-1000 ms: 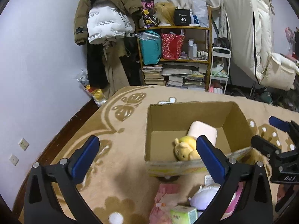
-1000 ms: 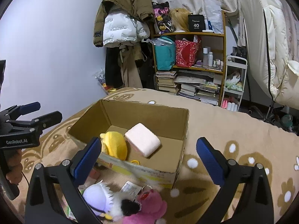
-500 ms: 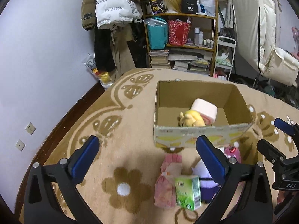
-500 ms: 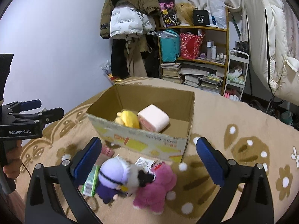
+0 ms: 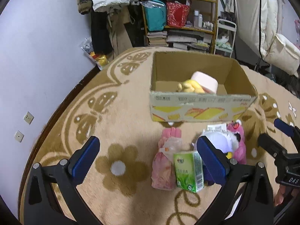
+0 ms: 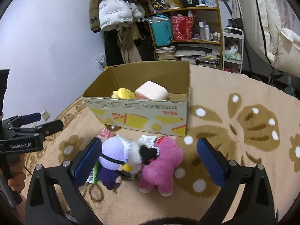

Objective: Organize soft objects
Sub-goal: 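Grasp the green tissue pack with the left gripper while the right gripper grasps the pink bear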

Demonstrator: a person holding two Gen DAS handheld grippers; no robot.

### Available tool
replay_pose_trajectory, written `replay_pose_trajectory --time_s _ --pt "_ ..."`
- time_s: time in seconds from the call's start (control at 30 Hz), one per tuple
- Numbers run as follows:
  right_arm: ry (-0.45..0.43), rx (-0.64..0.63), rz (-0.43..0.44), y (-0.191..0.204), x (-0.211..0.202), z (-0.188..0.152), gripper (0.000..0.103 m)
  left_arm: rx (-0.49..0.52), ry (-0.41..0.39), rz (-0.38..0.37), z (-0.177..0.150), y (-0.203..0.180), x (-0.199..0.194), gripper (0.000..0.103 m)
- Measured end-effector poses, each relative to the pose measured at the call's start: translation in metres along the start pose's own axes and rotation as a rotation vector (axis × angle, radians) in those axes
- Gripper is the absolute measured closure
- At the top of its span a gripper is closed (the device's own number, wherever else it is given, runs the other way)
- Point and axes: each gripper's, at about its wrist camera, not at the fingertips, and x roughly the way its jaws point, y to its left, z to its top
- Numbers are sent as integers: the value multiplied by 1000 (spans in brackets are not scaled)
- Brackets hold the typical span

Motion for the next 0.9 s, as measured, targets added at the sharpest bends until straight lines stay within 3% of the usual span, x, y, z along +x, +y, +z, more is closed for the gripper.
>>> replay_pose_trajectory --time_s 0.2,0.5,0.9 --pt "34 -5 -24 -9 7 -8 1 2 86 -40 -14 -10 20 1" --pt "113 3 -32 -23 37 -19 1 55 162 -38 -24 -27 46 1" --pt "189 33 -78 -37 62 -31 2 91 214 -42 -34 -40 64 1"
